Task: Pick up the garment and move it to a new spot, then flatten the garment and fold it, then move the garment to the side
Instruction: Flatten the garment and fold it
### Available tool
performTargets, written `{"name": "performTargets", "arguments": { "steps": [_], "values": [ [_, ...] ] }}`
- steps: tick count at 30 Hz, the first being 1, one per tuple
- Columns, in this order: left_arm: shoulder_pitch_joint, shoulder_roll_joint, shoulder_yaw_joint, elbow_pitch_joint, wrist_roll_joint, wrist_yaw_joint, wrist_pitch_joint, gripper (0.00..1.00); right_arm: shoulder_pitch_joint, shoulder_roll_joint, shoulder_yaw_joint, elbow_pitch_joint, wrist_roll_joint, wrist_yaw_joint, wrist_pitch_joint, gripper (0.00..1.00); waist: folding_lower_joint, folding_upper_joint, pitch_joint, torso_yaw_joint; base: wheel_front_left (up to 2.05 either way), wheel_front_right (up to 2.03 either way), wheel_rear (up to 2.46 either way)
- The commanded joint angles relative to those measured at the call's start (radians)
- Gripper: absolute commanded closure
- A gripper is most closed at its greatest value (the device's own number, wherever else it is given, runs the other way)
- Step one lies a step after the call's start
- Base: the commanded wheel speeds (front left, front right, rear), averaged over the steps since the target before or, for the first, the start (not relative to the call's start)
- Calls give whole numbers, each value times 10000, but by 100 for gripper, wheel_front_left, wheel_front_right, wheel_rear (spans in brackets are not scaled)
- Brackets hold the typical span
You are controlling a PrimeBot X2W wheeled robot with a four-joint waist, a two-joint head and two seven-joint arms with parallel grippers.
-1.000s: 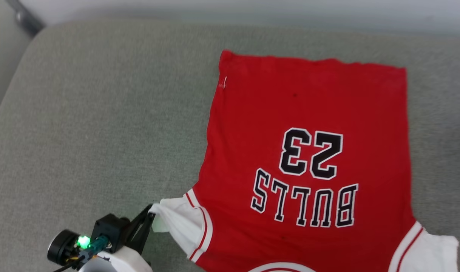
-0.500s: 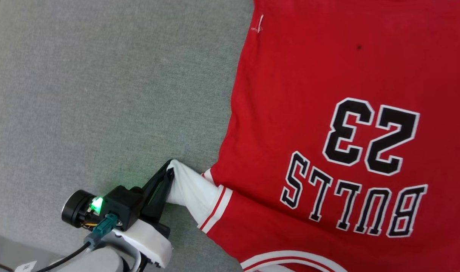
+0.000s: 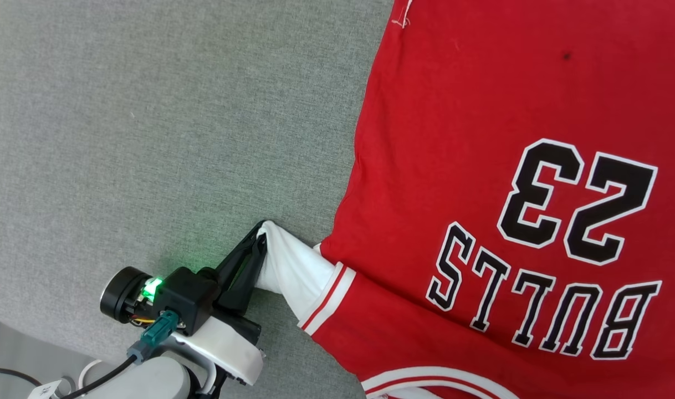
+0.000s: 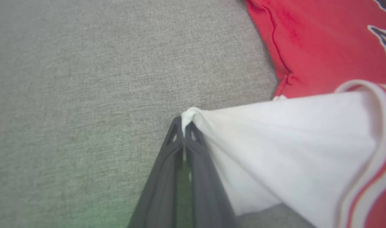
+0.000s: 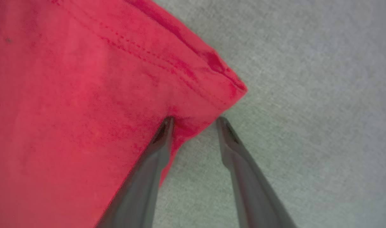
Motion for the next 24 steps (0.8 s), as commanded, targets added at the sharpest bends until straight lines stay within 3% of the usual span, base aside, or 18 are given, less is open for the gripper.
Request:
{"name": "performTargets", "arguments": {
  "steps": [1, 8, 14, 19, 24],
  "values": [
    [75, -20, -12, 385, -80, 11, 212, 100, 753, 476, 493, 172, 104, -4, -7, 100, 2, 0, -140, -73, 0, 0, 0],
    [581, 101, 166, 555, -168, -22, 134, 100, 258, 524, 722, -127, 145, -4, -922, 100, 2, 0, -1283, -539, 0, 0, 0],
    [1164, 336, 346, 563, -355, 26, 113, 100, 446, 293, 1520, -652, 646, -4, -1799, 100, 2, 0, -2575, -1119, 0, 0, 0],
    [1773, 612, 484, 501, -558, 199, 110, 100, 1110, -475, 2194, -1596, 1353, -5, -2390, 100, 2, 0, -3432, -1671, 0, 0, 0],
    [2312, 914, 635, 399, -765, 310, 108, 100, 2275, -1662, 2491, -2450, 1998, -5, -3087, 100, 2, 0, -3992, -2142, 0, 0, 0]
  ]
}}
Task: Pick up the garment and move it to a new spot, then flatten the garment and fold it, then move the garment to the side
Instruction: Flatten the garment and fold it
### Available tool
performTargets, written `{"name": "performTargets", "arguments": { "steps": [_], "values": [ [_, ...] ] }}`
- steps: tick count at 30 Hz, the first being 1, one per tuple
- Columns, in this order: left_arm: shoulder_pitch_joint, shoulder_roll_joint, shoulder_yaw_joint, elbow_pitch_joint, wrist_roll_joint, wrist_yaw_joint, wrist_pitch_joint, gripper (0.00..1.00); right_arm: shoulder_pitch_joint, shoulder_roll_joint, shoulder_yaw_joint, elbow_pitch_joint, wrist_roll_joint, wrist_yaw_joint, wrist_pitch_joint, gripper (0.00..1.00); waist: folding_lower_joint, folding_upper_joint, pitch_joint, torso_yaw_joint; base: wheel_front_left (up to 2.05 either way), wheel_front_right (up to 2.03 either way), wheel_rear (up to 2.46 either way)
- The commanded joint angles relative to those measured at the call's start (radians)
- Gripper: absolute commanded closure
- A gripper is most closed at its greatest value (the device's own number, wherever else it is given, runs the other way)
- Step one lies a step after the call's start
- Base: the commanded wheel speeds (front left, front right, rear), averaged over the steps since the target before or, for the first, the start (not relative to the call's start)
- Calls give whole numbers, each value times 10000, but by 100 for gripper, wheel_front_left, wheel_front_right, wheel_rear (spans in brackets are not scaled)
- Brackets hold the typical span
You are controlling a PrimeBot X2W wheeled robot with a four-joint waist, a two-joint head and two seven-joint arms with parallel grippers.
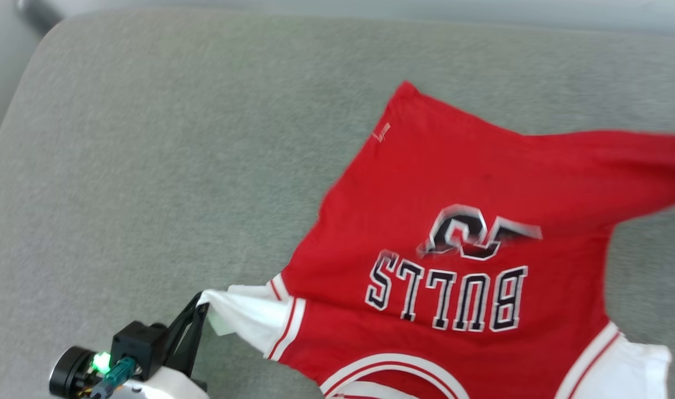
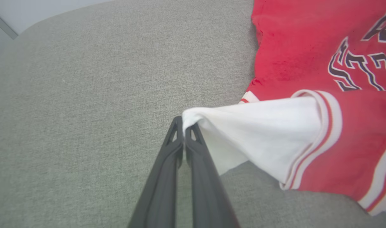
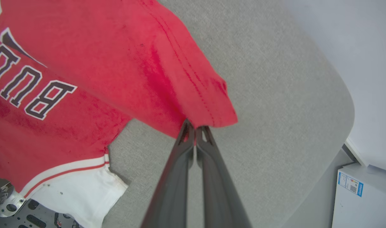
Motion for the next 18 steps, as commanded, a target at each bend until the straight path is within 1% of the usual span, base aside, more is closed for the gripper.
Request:
{"name": "performTargets", "arguments": {
  "steps": [1, 5, 9, 13, 18],
  "values": [
    [233, 109, 58, -35, -84, 57, 29, 100, 601, -303, 76, -141, 184, -7, -221, 100, 0, 0, -514, -544, 0, 0, 0],
    [610, 263, 242, -99, -133, 149, 26, 100, 2185, -1132, 110, -264, 717, -7, -977, 100, 0, 0, -782, -929, 0, 0, 0],
    [893, 315, 346, -166, -150, 169, 27, 100, 3975, -1557, 189, 30, 1206, -7, -1945, 100, 0, 0, -918, -1240, 0, 0, 0],
    [969, 335, 404, -184, -135, 170, 26, 100, 5705, -1506, 310, 402, 1588, -7, -2905, 100, 0, 0, -917, -1428, 0, 0, 0],
    [970, 384, 426, -163, -92, 95, 26, 100, 7356, -1031, 370, 852, 1764, -7, -3840, 100, 0, 0, -827, -1509, 0, 0, 0]
  ]
}}
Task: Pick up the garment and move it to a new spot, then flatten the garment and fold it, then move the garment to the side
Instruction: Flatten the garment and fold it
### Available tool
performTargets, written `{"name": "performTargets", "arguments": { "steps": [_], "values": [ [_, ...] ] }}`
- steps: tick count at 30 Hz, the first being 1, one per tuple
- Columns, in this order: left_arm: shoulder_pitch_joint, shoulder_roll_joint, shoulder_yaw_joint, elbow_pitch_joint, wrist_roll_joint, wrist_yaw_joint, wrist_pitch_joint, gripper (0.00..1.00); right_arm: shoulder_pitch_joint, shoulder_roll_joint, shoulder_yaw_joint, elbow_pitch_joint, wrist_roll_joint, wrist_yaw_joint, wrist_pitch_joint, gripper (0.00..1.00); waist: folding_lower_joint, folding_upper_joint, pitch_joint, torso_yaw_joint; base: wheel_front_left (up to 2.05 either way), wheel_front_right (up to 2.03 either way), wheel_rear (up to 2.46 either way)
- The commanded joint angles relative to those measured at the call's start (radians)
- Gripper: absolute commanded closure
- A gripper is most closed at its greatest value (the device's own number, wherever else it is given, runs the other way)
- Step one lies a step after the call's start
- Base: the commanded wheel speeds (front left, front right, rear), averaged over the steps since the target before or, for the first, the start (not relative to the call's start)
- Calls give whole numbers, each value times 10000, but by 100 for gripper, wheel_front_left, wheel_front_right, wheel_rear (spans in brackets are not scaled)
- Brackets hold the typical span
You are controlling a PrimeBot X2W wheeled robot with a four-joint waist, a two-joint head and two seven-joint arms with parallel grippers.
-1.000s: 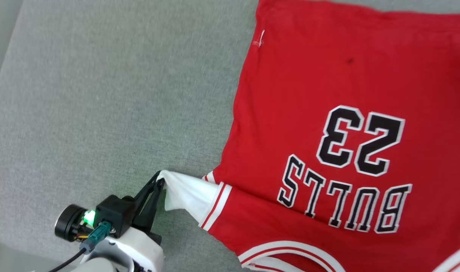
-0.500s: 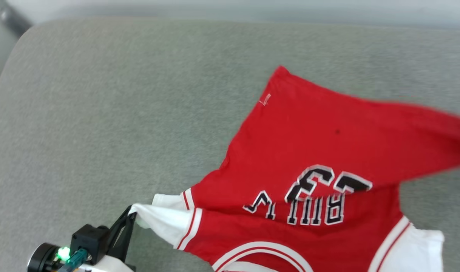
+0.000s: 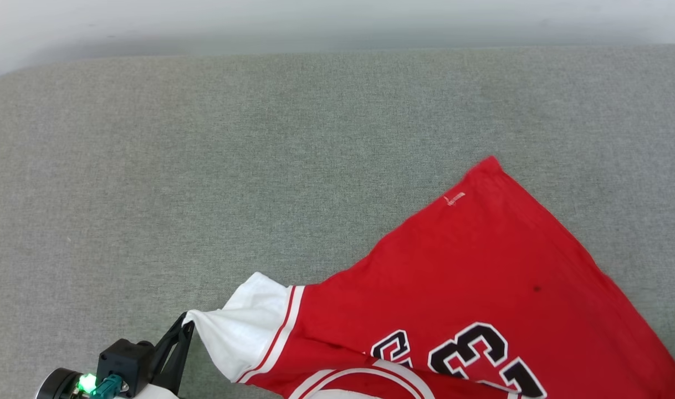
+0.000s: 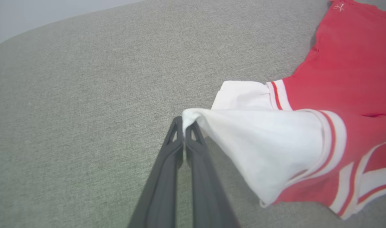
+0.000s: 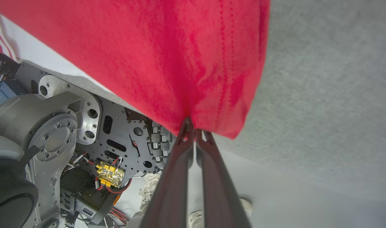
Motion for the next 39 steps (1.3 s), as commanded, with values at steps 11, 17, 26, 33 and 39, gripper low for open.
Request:
{"name": "performTargets", "arguments": {
  "steps": [11, 17, 26, 33, 39],
  "values": [
    [-4, 53, -13, 59, 34, -40, 76, 100, 525, 697, -1565, 366, -438, -7, -1194, 0, 0, -1, -43, -2, 0, 0, 0],
    [-173, -52, -151, -48, 160, -38, 192, 100, -413, 435, -2897, -529, -926, -7, -938, 0, 0, -1, -59, 220, 0, 0, 0],
    [-698, -351, -360, -158, 551, -130, 355, 100, -2875, 650, -2955, -1748, -2107, -7, 1461, 0, 0, -1, 404, 864, 0, 0, 0],
    [-1100, -647, -460, -124, 756, -198, 362, 100, -5391, 1833, -1490, -1434, -2790, -7, 3746, 0, 0, -1, 927, 1346, 0, 0, 0],
    [-1424, -911, -529, -55, 890, -312, 378, 100, -6911, 2739, -434, -577, -3167, -7, 4853, 0, 0, -1, 1436, 1672, 0, 0, 0]
  ]
}}
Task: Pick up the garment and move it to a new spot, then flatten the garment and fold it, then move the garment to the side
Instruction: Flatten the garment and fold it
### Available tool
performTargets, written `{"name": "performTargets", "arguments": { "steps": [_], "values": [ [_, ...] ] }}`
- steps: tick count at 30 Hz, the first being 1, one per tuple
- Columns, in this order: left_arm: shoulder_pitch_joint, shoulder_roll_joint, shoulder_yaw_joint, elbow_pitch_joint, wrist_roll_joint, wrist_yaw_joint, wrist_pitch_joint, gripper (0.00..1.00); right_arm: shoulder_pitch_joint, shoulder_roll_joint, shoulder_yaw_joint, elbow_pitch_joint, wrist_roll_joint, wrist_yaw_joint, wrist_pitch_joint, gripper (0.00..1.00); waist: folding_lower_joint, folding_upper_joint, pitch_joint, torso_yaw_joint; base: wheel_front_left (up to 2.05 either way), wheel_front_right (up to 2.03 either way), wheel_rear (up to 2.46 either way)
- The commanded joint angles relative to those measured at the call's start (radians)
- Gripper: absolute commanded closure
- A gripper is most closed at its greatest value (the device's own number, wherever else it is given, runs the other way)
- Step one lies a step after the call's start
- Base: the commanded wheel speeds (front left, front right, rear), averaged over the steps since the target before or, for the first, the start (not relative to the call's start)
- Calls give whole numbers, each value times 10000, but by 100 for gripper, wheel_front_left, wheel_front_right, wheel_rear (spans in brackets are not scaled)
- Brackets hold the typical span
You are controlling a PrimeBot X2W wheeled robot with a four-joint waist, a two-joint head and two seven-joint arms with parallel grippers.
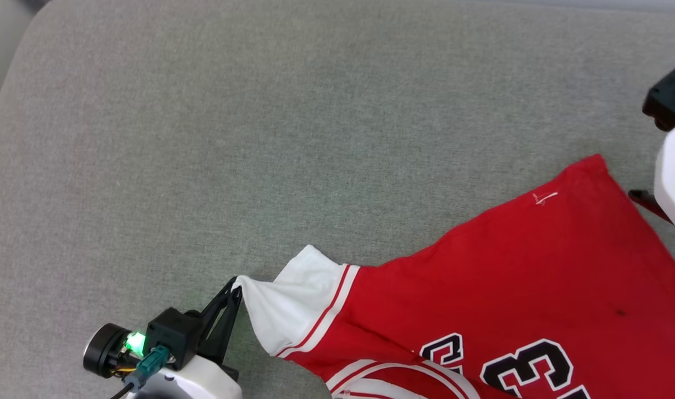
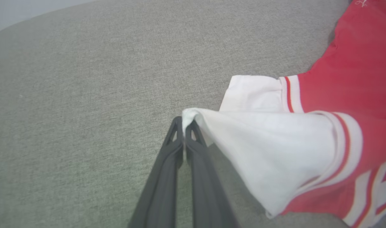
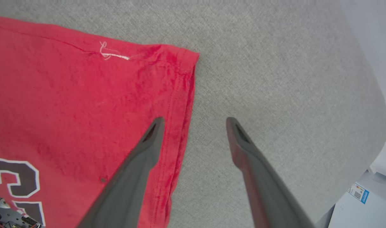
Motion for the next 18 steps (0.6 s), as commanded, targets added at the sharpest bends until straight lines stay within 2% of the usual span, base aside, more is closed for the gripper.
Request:
{"name": "performTargets", "arguments": {
  "steps": [1, 5, 16, 17, 18],
  "values": [
    [-180, -73, 12, 16, 53, -51, -7, 100, -266, 124, 114, 194, -55, -7, 77, 0, 0, 0, 302, 233, 0, 0, 0],
    [-455, -298, -32, 119, 198, -156, -41, 100, -1113, 581, 794, 1171, -262, -7, 185, 0, 0, 0, 848, 533, 0, 0, 0],
    [-818, -560, -51, 388, 249, -275, -85, 100, -1118, 753, 2440, 2200, 174, -6, -152, 0, 0, 0, 1254, 675, 0, 0, 0],
    [-810, -561, -55, 433, 234, -300, -79, 100, -1151, 746, 2570, 2185, 221, -6, -288, 73, 0, 0, 1226, 653, 0, 0, 0],
    [-796, -564, -58, 471, 216, -312, -75, 100, -1233, 745, 2662, 2195, 268, -6, -433, 100, 0, 0, 1178, 621, 0, 0, 0]
  ]
}}
